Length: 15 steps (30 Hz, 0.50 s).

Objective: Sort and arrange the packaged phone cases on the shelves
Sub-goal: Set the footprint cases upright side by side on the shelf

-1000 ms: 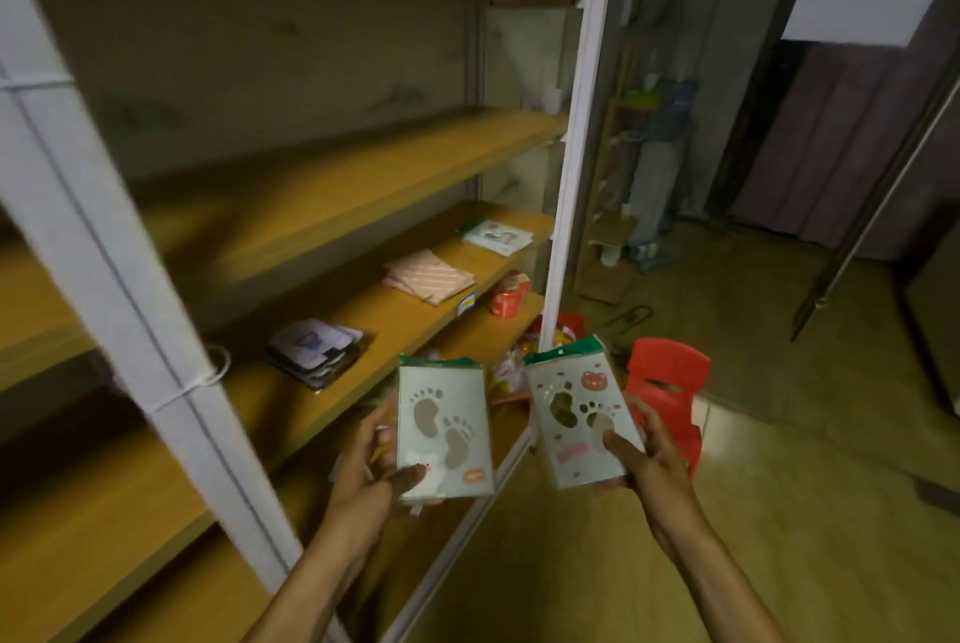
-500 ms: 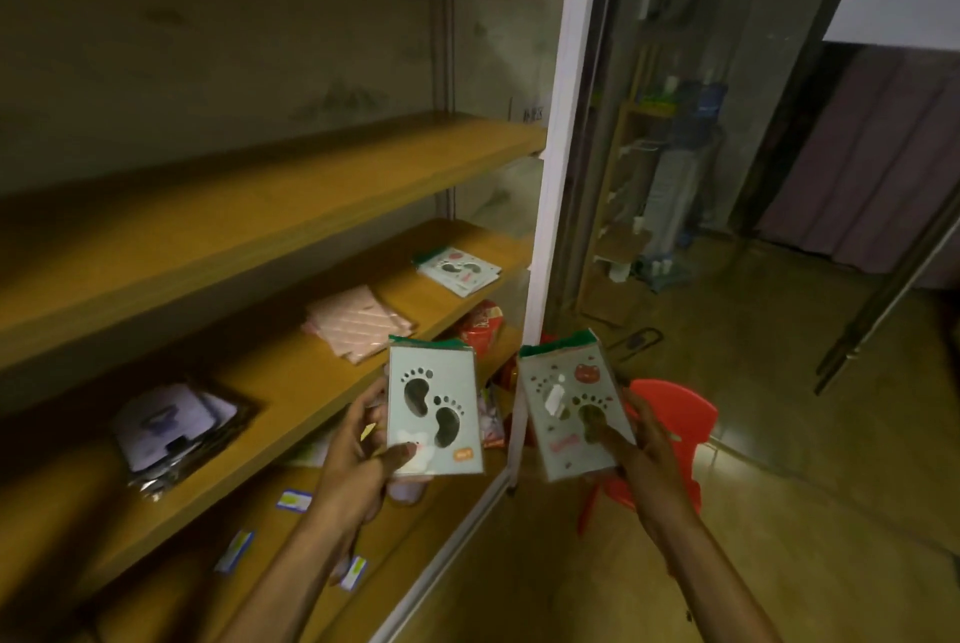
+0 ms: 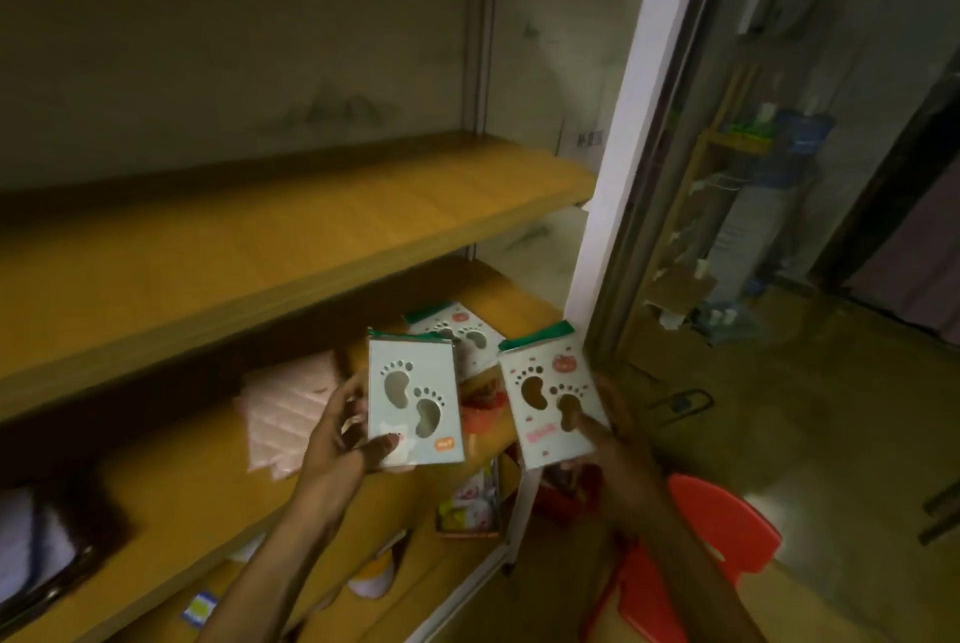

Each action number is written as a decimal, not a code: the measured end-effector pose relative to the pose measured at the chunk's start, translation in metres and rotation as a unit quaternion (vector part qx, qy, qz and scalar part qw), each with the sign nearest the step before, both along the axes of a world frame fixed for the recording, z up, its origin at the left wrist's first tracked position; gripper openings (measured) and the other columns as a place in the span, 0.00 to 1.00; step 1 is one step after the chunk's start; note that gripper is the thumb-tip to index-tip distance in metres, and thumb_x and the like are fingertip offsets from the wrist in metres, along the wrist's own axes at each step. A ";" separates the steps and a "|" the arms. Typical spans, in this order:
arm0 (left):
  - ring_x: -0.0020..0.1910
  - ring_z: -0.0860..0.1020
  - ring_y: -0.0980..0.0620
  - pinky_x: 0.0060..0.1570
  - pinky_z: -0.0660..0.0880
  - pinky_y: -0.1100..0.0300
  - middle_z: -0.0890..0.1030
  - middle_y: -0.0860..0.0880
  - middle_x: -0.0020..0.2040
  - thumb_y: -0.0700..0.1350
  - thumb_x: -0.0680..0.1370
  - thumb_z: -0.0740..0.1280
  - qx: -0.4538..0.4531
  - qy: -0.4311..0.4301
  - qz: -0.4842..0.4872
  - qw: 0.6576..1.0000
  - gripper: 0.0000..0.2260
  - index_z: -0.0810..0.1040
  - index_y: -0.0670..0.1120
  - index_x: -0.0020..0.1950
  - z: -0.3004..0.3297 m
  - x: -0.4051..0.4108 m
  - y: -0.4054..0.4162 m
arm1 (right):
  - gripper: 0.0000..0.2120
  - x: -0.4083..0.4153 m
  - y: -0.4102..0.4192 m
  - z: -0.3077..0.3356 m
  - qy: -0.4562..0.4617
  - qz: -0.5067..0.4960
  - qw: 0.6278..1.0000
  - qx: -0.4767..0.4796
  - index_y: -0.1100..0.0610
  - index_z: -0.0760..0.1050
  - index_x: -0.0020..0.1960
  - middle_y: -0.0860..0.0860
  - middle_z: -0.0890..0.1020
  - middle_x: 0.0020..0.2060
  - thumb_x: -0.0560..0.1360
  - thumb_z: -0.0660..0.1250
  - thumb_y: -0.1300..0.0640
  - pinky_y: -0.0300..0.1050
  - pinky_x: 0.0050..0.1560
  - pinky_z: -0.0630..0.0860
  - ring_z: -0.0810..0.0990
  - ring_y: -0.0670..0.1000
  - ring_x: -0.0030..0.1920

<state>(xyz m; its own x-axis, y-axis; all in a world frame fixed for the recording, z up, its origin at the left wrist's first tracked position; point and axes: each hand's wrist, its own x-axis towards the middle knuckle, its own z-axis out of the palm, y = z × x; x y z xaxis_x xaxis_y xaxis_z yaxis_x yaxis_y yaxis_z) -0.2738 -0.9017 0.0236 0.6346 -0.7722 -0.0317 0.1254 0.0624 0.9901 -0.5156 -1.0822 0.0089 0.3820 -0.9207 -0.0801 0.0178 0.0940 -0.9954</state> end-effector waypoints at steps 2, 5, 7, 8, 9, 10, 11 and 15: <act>0.57 0.76 0.50 0.36 0.81 0.59 0.76 0.51 0.60 0.26 0.70 0.69 -0.002 -0.005 0.023 1.000 0.32 0.71 0.54 0.67 0.003 0.008 -0.011 | 0.21 0.022 -0.027 0.002 0.017 0.029 0.999 -0.010 0.36 0.73 0.58 0.48 0.81 0.54 0.72 0.73 0.55 0.52 0.37 0.82 0.85 0.50 0.48; 0.56 0.77 0.52 0.37 0.82 0.58 0.77 0.52 0.60 0.28 0.70 0.70 0.005 -0.015 0.059 0.998 0.31 0.71 0.54 0.66 0.002 0.017 -0.024 | 0.22 0.056 -0.066 -0.001 0.028 0.077 0.996 -0.021 0.35 0.73 0.58 0.41 0.82 0.51 0.73 0.72 0.59 0.48 0.36 0.82 0.84 0.45 0.47; 0.56 0.77 0.51 0.38 0.82 0.59 0.77 0.51 0.59 0.28 0.70 0.70 0.008 -0.016 0.089 0.996 0.31 0.71 0.55 0.65 0.002 0.019 -0.032 | 0.22 0.078 -0.088 -0.003 0.043 0.109 0.993 -0.024 0.40 0.71 0.62 0.41 0.81 0.53 0.74 0.71 0.58 0.49 0.37 0.83 0.84 0.45 0.47; 0.56 0.77 0.52 0.37 0.82 0.60 0.77 0.51 0.59 0.29 0.70 0.70 0.010 -0.016 0.104 0.994 0.30 0.71 0.56 0.65 0.002 0.019 -0.036 | 0.22 0.089 -0.099 -0.004 0.046 0.127 0.991 -0.022 0.42 0.70 0.63 0.42 0.80 0.54 0.74 0.70 0.58 0.49 0.38 0.83 0.84 0.46 0.47; 0.56 0.78 0.52 0.37 0.82 0.60 0.77 0.51 0.59 0.29 0.71 0.70 0.012 -0.013 0.119 0.993 0.30 0.71 0.56 0.65 0.002 0.018 -0.039 | 0.21 0.099 -0.110 -0.006 0.051 0.145 0.988 -0.020 0.43 0.69 0.63 0.43 0.79 0.54 0.75 0.70 0.59 0.50 0.40 0.83 0.83 0.46 0.48; 0.56 0.78 0.51 0.38 0.82 0.59 0.77 0.51 0.59 0.30 0.71 0.70 0.012 -0.009 0.135 0.991 0.30 0.70 0.57 0.66 0.001 0.017 -0.042 | 0.22 0.109 -0.120 -0.008 0.057 0.164 0.985 -0.018 0.44 0.68 0.64 0.44 0.79 0.54 0.75 0.69 0.60 0.50 0.42 0.83 0.82 0.46 0.49; 0.57 0.78 0.50 0.40 0.82 0.55 0.77 0.50 0.60 0.30 0.72 0.70 0.012 -0.002 0.151 0.988 0.31 0.70 0.56 0.67 0.000 0.015 -0.045 | 0.22 0.117 -0.128 -0.010 0.064 0.183 0.981 -0.017 0.44 0.68 0.64 0.44 0.79 0.54 0.76 0.68 0.61 0.49 0.42 0.83 0.81 0.45 0.50; 0.58 0.78 0.50 0.47 0.82 0.47 0.76 0.49 0.61 0.31 0.71 0.70 0.008 0.009 0.204 0.979 0.33 0.68 0.58 0.69 -0.001 0.004 -0.051 | 0.22 0.144 -0.149 -0.019 0.082 0.248 0.965 -0.020 0.42 0.67 0.64 0.43 0.78 0.54 0.77 0.66 0.61 0.42 0.34 0.81 0.83 0.43 0.44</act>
<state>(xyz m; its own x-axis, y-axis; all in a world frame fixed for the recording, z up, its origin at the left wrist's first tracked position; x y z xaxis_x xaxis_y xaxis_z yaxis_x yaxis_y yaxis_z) -0.2699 -0.9522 0.0225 0.8890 -0.4545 -0.0553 0.1101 0.0951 0.9894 -0.3718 -1.2309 -0.0102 0.7622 -0.6309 -0.1452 -0.1781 0.0112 -0.9839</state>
